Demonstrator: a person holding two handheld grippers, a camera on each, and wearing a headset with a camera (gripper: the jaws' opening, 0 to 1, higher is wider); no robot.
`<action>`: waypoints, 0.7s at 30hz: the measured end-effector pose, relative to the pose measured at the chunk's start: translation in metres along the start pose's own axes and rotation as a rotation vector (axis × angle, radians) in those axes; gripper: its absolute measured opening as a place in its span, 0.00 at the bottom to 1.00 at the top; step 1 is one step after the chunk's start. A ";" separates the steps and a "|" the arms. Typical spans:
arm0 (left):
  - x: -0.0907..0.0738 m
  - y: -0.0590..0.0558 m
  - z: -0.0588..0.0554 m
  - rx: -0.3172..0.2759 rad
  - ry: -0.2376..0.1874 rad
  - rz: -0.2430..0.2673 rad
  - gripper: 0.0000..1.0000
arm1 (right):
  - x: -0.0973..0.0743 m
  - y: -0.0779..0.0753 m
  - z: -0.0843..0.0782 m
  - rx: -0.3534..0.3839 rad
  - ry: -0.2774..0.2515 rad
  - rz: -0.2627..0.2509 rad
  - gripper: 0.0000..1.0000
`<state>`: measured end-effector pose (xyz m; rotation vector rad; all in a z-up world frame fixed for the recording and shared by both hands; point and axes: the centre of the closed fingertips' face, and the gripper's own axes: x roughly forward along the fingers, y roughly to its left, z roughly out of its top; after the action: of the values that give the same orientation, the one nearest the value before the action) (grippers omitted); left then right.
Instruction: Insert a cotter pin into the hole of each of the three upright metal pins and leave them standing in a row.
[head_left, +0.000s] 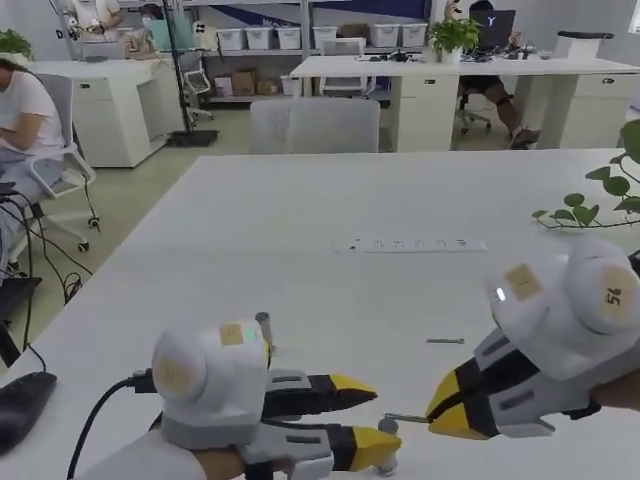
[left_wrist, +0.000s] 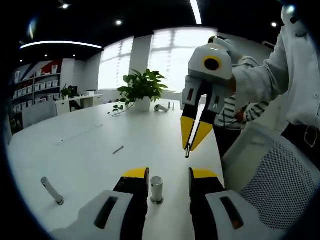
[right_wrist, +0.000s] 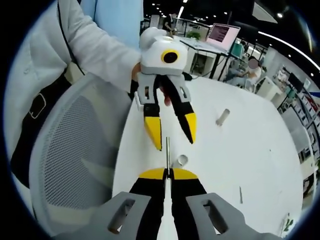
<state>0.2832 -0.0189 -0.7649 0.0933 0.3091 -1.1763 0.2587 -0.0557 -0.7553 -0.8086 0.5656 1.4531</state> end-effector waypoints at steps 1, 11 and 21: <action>0.000 0.001 -0.002 0.004 0.001 0.008 0.30 | -0.001 0.001 -0.002 0.004 0.001 -0.002 0.03; 0.015 0.008 -0.043 0.074 0.117 -0.026 0.29 | -0.011 0.004 -0.026 0.078 0.033 -0.037 0.03; 0.029 0.012 -0.056 0.116 0.125 -0.055 0.25 | -0.014 0.005 -0.046 0.161 0.063 -0.080 0.03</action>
<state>0.2939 -0.0272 -0.8277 0.2617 0.3557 -1.2454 0.2595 -0.1002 -0.7741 -0.7437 0.6815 1.2954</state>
